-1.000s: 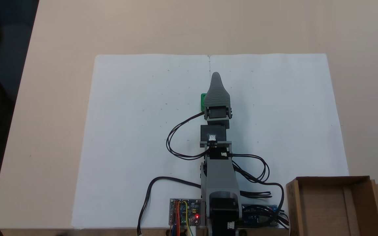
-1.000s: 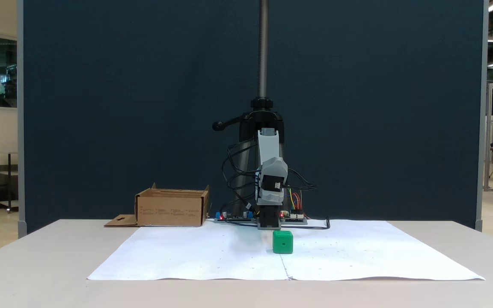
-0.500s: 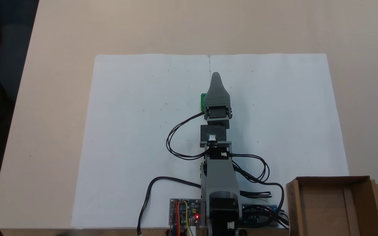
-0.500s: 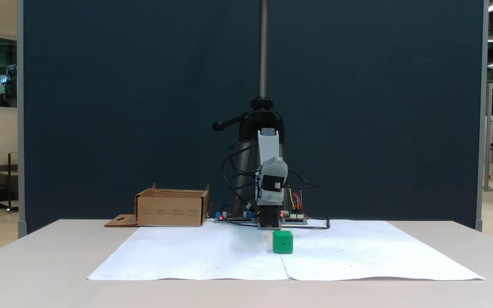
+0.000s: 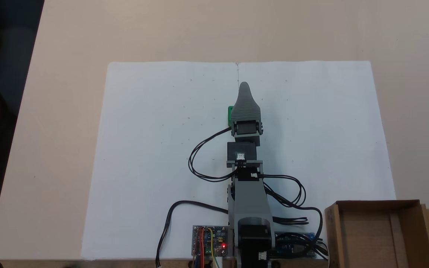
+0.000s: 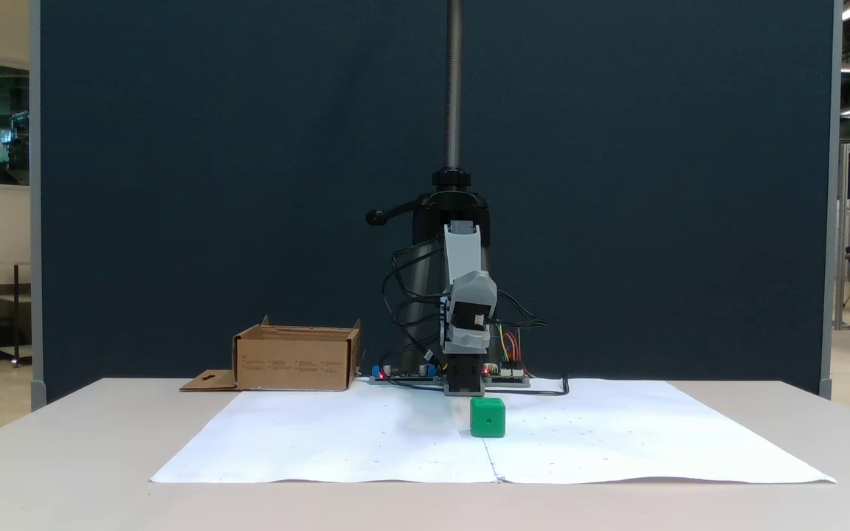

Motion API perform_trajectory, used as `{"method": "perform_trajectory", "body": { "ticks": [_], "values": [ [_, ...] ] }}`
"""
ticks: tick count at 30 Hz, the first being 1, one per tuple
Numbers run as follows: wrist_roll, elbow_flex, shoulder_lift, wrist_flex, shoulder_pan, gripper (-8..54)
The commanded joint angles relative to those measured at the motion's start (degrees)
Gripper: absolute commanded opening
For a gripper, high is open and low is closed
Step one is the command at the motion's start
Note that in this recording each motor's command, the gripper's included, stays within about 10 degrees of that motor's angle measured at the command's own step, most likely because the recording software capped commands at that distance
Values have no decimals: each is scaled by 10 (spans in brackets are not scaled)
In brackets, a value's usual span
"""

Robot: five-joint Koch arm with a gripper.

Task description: Grasp a green dice and put it in the bin.

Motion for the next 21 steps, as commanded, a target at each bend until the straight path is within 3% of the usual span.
{"method": "perform_trajectory", "body": {
  "ticks": [1,21],
  "values": [
    [21,43,65,-100,-7,446],
    [18,9,66,-78,-30,388]
  ]
}}
